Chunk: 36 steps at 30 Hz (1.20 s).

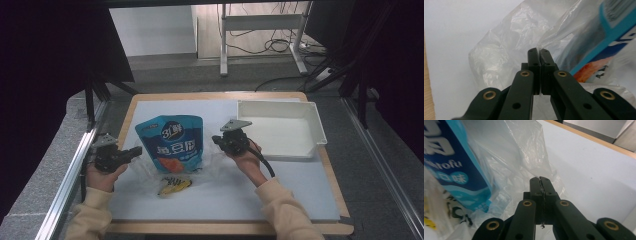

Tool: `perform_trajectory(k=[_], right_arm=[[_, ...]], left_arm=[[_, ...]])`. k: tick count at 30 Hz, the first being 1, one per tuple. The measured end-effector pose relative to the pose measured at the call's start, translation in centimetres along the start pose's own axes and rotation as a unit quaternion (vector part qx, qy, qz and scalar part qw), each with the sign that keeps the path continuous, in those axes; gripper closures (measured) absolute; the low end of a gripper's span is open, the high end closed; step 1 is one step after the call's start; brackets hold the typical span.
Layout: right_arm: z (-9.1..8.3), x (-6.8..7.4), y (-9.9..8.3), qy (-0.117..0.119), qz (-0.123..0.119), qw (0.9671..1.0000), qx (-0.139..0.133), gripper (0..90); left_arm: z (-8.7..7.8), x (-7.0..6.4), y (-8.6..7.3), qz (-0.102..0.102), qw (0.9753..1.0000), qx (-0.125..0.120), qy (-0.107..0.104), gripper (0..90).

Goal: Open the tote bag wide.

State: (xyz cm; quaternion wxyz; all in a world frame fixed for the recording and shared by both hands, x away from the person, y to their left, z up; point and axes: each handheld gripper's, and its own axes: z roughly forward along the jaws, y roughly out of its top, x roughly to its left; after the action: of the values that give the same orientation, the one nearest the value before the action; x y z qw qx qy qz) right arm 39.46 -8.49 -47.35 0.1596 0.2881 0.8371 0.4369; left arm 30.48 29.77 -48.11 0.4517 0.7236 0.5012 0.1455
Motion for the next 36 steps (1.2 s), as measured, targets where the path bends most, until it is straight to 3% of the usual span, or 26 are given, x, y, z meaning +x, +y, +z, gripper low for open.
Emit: perform_trajectory(k=[3, 7, 11, 15, 29, 36], right_arm=[[0.5, 0.8, -0.2, -0.024, -0.020, 0.9994, 0.014, 89.1], [1.1, 1.3, -0.5, -0.031, -0.034, 0.9985, 0.028, 89.1], [1.9, 0.8, -1.8, -0.027, -0.017, 0.9986, 0.043, 89.1], [2.5, 0.4, -2.5, -0.025, 0.002, 0.9984, 0.051, 89.1], [3.9, 0.3, -4.0, -0.021, 0.012, 0.9966, 0.078, 89.1], [4.2, 0.1, -4.4, -0.023, 0.016, 0.9960, 0.085, 89.2]], left_arm=[[0.9, 0.3, -0.2, -0.004, 0.9999, 0.009, 0.005, 89.3], [1.6, 0.7, -0.5, -0.010, 0.9998, 0.015, 0.009, 89.3], [2.2, 0.9, -0.8, -0.019, 0.9996, 0.019, 0.002, 89.4], [3.0, 0.9, -1.1, -0.014, 0.9994, 0.032, 0.007, 89.3], [4.8, 1.7, -2.5, -0.026, 0.9975, 0.064, 0.010, 89.3], [5.8, 1.5, -3.0, -0.021, 0.9960, 0.085, 0.017, 89.4]])
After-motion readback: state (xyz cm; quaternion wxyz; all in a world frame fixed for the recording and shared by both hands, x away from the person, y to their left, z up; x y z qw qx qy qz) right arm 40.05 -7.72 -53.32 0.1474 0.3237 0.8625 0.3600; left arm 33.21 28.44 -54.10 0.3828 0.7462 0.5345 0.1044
